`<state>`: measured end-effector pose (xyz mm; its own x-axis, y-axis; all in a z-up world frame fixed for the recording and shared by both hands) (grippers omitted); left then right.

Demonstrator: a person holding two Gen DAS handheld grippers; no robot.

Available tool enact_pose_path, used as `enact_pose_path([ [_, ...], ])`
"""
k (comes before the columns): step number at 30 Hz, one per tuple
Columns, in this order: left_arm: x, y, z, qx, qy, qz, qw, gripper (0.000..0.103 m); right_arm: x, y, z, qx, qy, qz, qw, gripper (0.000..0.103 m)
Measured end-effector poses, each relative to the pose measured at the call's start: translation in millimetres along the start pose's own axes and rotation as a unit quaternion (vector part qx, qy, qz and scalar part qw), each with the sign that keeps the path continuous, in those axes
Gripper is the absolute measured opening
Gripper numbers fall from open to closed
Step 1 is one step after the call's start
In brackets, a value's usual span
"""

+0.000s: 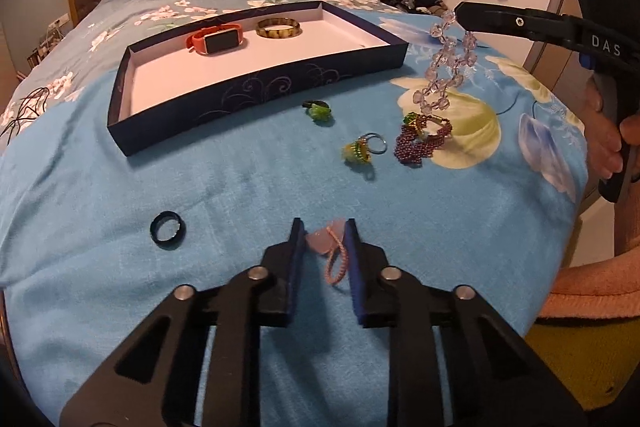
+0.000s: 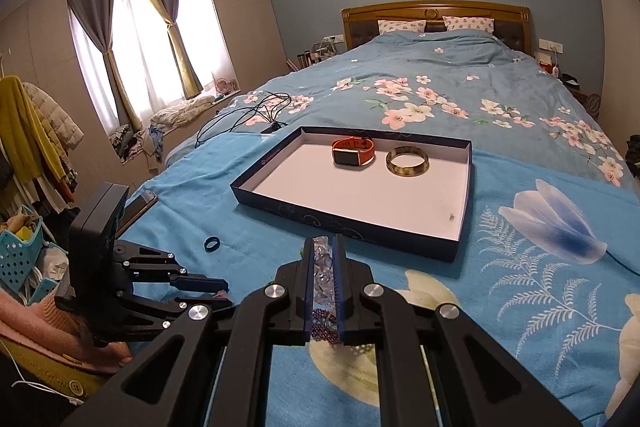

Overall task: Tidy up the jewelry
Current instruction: 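Place the pink hair tie in the box with the left tool while the right tool drops the bracelet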

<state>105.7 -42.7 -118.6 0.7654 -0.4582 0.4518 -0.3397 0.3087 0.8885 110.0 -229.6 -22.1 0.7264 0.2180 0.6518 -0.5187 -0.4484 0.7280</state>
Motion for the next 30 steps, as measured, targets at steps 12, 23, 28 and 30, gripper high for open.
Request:
enact_pose_path([
  [12, 7.6, 11.7, -7.2, -0.006, 0.011, 0.022, 0.9997, 0.02, 9.7, 0.1, 0.3, 0.002, -0.003, 0.014, 1.0, 0.007],
  [23, 36.4, 31.2, -19.6, 0.008, 0.015, 0.063, 0.9979, 0.02, 27.8, -2.7, 2.9, 0.001, -0.001, 0.026, 1.0, 0.007],
  [28, 48.9, 33.0, -25.4, 0.019, 0.018, 0.07, 0.9972, 0.02, 38.3, -5.3, 6.4, -0.001, -0.003, 0.031, 1.0, 0.007],
  [30, 54.9, 33.9, -28.6, 0.019, 0.02, 0.074, 0.9969, 0.02, 42.3, -7.0, 7.4, 0.0, -0.003, 0.033, 0.999, 0.007],
])
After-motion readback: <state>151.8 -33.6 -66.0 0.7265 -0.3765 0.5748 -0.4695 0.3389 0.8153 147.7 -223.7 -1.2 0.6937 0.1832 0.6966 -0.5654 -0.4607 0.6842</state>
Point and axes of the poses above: each gripper's, at about its wrist camera, not at the fingertips, and y roughly against the way its jaws point, z to its right, x to its top, the point moved 1 cm from there along -y, roughly the way its jaws point, and after that the axes turned 12 degrees about -z, right-handed, at the moved point
